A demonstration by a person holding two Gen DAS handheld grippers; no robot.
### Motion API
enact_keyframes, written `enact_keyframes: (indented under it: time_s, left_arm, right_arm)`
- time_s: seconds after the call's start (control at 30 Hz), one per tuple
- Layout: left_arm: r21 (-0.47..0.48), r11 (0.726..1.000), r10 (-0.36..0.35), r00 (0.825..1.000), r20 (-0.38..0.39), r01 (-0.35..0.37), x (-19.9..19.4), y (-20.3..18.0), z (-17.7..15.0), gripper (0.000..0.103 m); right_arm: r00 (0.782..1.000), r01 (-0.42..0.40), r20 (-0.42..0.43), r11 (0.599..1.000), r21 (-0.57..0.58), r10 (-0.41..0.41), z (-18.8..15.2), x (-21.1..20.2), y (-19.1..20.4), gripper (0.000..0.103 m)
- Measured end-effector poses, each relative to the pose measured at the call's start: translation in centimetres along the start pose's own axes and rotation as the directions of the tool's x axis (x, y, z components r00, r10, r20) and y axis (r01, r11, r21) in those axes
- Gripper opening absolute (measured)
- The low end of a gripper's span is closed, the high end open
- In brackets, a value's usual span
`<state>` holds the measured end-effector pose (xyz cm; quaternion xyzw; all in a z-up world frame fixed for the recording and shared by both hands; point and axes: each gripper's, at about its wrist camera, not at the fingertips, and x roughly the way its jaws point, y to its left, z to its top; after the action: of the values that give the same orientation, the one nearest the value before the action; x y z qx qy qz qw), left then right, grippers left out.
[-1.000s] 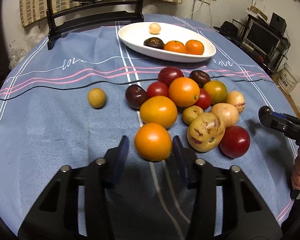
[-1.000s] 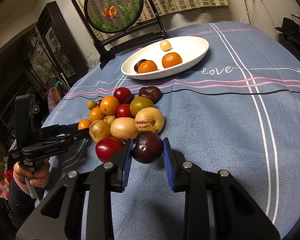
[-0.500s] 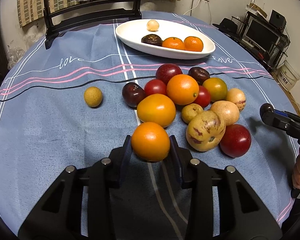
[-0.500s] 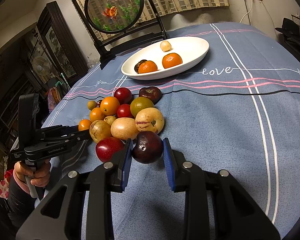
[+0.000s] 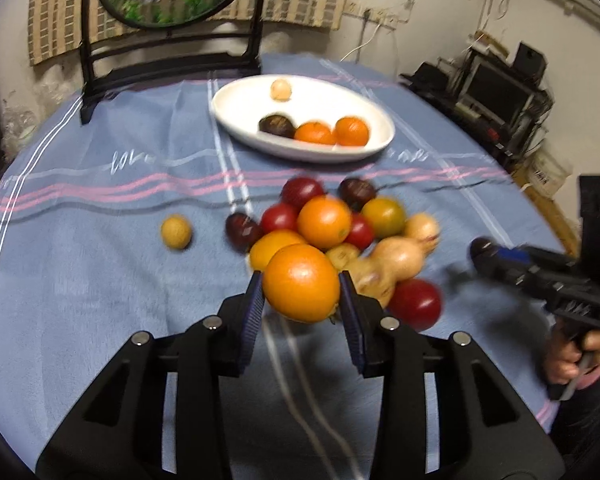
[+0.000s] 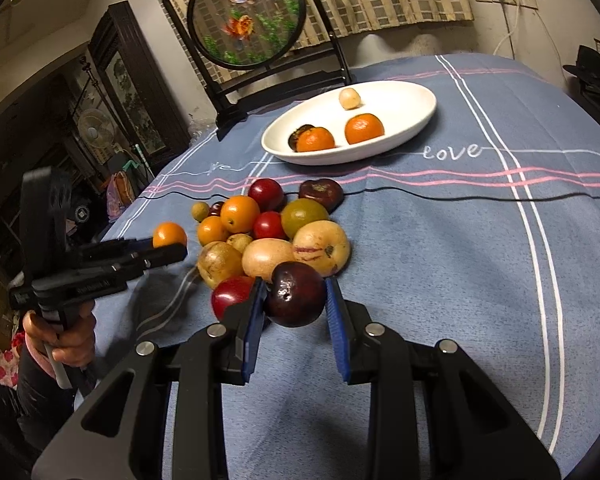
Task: Organize fruits
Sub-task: 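Carry both fruits to the plate, open the left gripper while the right lowers the plum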
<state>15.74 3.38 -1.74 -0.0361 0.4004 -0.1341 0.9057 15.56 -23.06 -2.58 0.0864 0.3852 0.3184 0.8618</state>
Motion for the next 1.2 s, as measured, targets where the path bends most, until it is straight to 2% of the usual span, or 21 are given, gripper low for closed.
enact_keyframes:
  time_s: [0.13,0.27,0.37,0.5,0.6,0.7,0.83,1.0,1.03,1.07,1.13,1.2]
  left_arm:
    - [0.037,0.999,-0.041,0.998,0.045,0.039,-0.9,-0.7,3.4,0.038]
    - [0.062,0.998,-0.026,0.995,0.099,0.02,-0.6,-1.0,7.4,0.038]
    - [0.045,0.999,-0.019,0.993,0.119,0.013,1.1,-0.7,11.0,0.038]
    - [0.028,0.998,0.058,0.993,0.102,-0.061,5.7,0.2,15.3,0.038]
    - [0.008,0.995,0.099,0.994,0.046,-0.1,9.4,1.7,17.1,0.038]
    - [-0.048,0.991,0.123,0.992,-0.027,-0.125,13.5,3.8,18.2,0.038]
    - [-0.064,0.985,0.154,0.986,-0.069,-0.158,16.0,5.3,18.1,0.038]
    - [-0.069,0.986,0.145,0.984,-0.1,-0.153,17.1,5.9,17.4,0.038]
    - [-0.075,0.986,0.144,0.985,-0.095,-0.152,17.0,6.0,17.3,0.042]
    - [-0.081,0.985,0.145,0.986,-0.085,-0.151,16.8,6.0,17.1,0.052]
    - [-0.092,0.984,0.146,0.988,-0.057,-0.151,16.1,5.9,17.1,0.062]
    - [-0.097,0.984,0.146,0.988,-0.044,-0.15,15.4,5.8,17.1,0.064]
  right_arm:
    - [0.999,-0.016,0.044,1.0,-0.021,0.017,2.3,-0.3,0.6,0.031]
    - [0.992,-0.003,0.124,1.0,-0.019,0.005,6.2,-0.2,0.6,0.031]
    - [0.978,0.046,0.203,0.998,-0.032,-0.039,9.5,0.5,0.7,0.031]
    - [0.959,0.115,0.263,0.992,-0.042,-0.101,12.9,2.8,0.1,0.031]
    - [0.966,0.131,0.231,0.991,-0.039,-0.119,14.7,6.2,-0.6,0.031]
    - [0.97,0.176,0.184,0.981,-0.085,-0.158,15.9,9.7,-0.4,0.031]
    - [0.97,0.219,0.133,0.968,-0.121,-0.203,16.8,12.7,-0.6,0.031]
    - [0.975,0.22,0.067,0.965,-0.14,-0.213,16.9,15.1,-1.2,0.031]
    - [0.975,0.221,0.054,0.965,-0.142,-0.215,16.7,15.4,-1.2,0.031]
    - [0.975,0.221,0.038,0.964,-0.145,-0.218,16.6,15.7,-1.3,0.031]
    - [0.976,0.217,0.012,0.965,-0.149,-0.217,16.4,16.1,-1.4,0.031]
    - [0.976,0.216,0.001,0.965,-0.147,-0.219,16.0,16.2,-1.4,0.033]
